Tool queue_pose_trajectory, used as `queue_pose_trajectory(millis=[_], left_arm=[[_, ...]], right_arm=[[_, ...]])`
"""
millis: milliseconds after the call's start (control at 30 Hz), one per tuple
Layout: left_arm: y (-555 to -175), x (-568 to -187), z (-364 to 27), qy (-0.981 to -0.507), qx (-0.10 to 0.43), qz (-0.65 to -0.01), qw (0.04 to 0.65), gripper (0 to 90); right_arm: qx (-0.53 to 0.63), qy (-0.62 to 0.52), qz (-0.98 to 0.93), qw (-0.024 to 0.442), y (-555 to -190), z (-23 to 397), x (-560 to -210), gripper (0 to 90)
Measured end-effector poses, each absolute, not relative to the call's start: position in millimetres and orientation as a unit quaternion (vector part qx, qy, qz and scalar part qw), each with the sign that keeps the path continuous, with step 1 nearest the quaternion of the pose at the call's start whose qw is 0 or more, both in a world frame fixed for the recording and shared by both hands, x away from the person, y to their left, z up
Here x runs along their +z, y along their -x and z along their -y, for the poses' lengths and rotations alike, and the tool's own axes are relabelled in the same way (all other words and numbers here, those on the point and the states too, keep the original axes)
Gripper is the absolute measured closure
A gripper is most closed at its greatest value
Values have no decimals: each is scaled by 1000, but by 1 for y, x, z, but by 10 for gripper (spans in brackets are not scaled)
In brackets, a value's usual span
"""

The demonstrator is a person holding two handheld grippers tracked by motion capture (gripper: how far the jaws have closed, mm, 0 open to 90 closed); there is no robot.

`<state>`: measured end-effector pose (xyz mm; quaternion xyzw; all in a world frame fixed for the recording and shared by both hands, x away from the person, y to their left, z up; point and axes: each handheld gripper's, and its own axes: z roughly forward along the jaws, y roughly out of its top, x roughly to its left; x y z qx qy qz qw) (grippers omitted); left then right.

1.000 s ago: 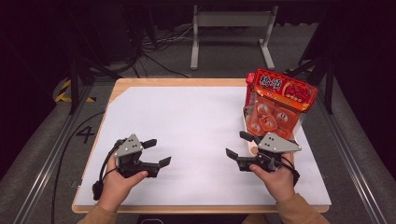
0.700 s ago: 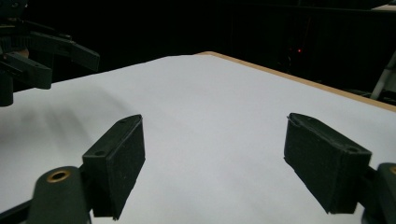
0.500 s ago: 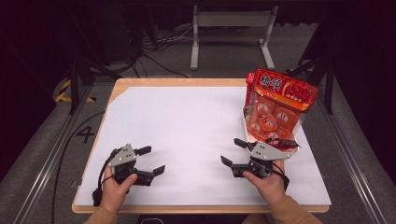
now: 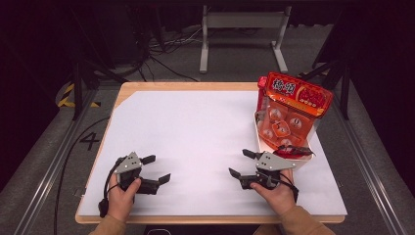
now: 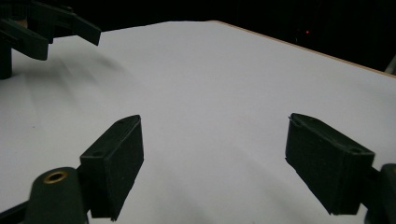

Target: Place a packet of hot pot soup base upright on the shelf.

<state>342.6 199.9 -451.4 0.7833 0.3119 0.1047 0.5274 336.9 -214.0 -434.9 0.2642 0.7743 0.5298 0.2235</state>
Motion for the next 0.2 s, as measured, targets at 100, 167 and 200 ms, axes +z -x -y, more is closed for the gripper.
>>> queue_pose_trajectory(millis=[100,167,200], left_arm=[[-341,-451,-201,-786,101,-306,527,52],[-341,-450,-202,-787,100,-304,528,48],[-341,-450,-202,-785,100,-305,529,47]], right_arm=[[530,-265,-774,222,-337,214,-435,203],[529,-264,-775,221,-337,213,-435,202],[529,-264,-776,220,-337,213,-436,203]])
